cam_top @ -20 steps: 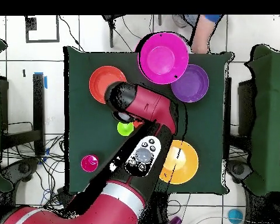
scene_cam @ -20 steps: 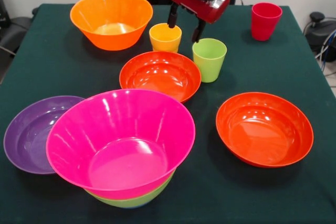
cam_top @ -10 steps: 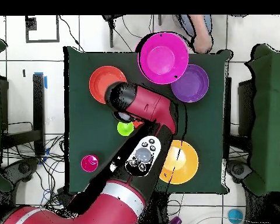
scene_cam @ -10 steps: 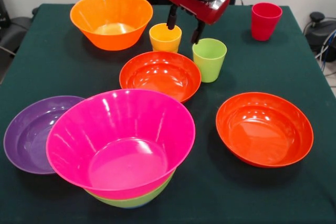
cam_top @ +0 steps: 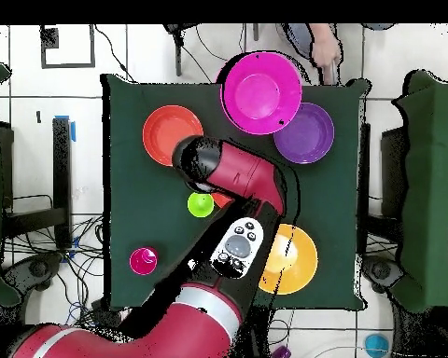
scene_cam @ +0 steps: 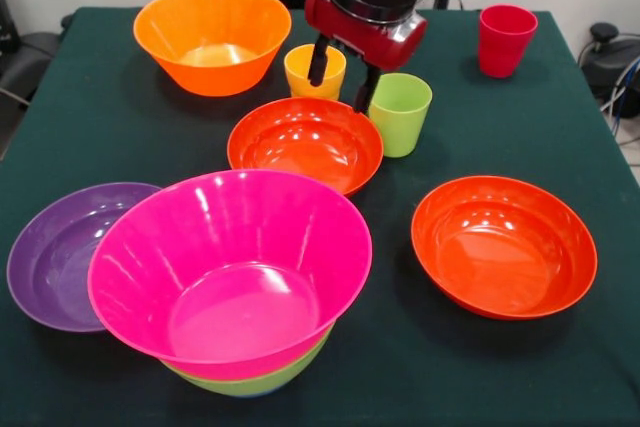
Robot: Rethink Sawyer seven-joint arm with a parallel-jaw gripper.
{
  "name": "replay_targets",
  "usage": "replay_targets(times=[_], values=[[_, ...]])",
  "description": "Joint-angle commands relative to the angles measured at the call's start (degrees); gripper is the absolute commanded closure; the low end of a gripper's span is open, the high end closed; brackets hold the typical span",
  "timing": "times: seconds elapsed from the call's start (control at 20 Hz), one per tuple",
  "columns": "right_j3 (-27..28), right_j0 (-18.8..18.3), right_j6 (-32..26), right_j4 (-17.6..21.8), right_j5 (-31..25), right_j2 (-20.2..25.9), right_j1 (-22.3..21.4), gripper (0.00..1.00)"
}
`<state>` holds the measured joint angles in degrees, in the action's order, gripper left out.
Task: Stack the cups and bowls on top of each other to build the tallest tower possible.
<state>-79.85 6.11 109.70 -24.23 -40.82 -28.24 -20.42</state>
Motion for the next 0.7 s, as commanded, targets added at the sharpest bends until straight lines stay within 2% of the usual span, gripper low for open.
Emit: replay_targets(times=[0.05, 0.7], values=[[-7.97, -2.56, 6.74, -0.37, 6.73, 10.85, 2.14, 0.00], [-15.07, -3.15, 5.53, 1.62, 6.85, 11.02, -3.23, 0.00]])
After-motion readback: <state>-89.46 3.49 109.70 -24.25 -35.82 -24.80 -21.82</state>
